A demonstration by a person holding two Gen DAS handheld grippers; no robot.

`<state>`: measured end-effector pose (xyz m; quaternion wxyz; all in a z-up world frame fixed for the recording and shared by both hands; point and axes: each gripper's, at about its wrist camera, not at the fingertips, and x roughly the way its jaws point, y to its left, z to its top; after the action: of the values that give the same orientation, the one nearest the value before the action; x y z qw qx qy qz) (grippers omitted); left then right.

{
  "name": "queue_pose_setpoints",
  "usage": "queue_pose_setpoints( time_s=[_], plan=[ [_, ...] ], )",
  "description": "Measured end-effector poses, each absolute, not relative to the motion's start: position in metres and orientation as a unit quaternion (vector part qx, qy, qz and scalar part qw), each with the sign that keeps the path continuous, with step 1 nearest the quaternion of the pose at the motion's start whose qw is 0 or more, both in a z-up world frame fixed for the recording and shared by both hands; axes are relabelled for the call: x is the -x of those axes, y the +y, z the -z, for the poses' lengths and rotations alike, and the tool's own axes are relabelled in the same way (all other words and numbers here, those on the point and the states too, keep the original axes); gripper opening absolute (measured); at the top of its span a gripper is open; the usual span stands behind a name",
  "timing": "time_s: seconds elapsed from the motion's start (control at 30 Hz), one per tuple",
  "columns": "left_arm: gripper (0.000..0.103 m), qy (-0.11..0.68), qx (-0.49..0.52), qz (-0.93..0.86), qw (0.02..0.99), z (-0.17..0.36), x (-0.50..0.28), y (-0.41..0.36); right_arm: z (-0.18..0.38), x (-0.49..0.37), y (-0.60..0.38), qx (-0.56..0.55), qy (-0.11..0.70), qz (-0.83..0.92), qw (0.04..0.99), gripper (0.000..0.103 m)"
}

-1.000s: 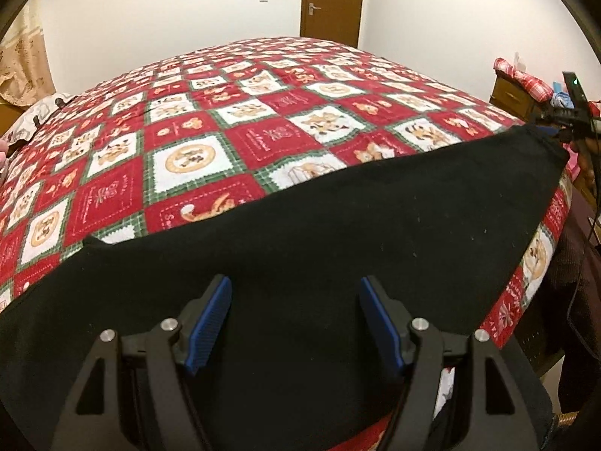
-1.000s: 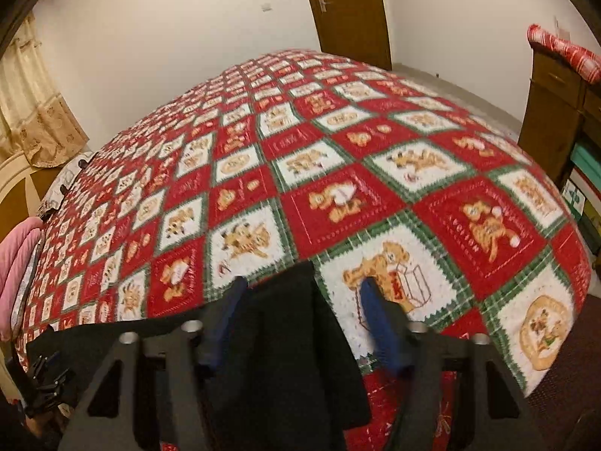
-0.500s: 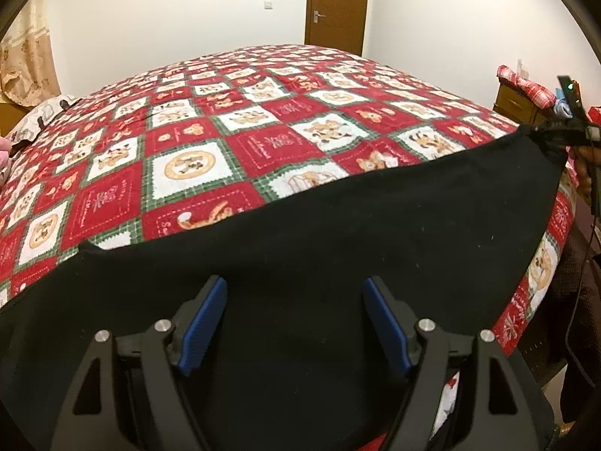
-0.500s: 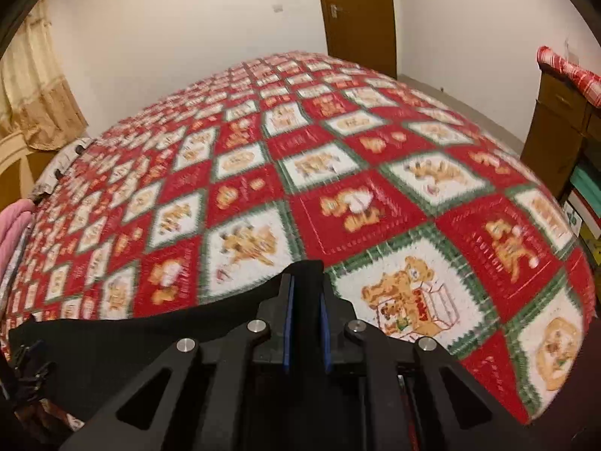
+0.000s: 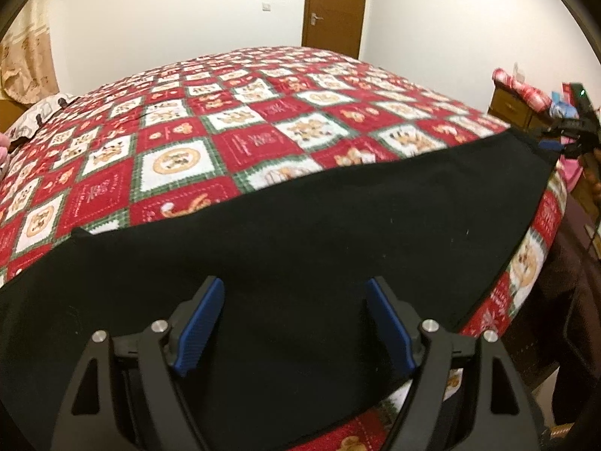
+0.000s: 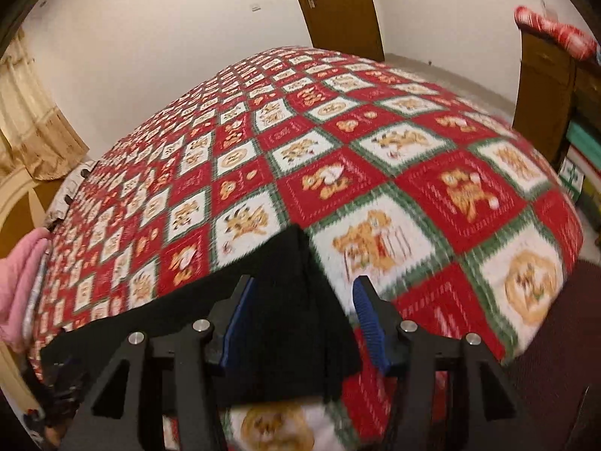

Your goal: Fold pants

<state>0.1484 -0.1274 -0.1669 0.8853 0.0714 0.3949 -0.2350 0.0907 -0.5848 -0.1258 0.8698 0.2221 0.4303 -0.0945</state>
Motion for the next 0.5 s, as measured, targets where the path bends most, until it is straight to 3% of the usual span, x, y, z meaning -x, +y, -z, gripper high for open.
queue_pose_setpoints(
  time_s=[0.13, 0.5],
  plan=[
    [0.09, 0.382, -0.095, 0.234, 0.889, 0.174, -0.143, -0.133, 0.145, -0.084, -0.582, -0.219, 0.429, 0.1, 0.87, 0.055],
    [0.093, 0.384, -0.098, 0.237, 0.887, 0.166, -0.142, -0.139, 0.141, -0.07, -0.566, -0.155, 0.421, 0.148, 0.881, 0.054]
  ],
)
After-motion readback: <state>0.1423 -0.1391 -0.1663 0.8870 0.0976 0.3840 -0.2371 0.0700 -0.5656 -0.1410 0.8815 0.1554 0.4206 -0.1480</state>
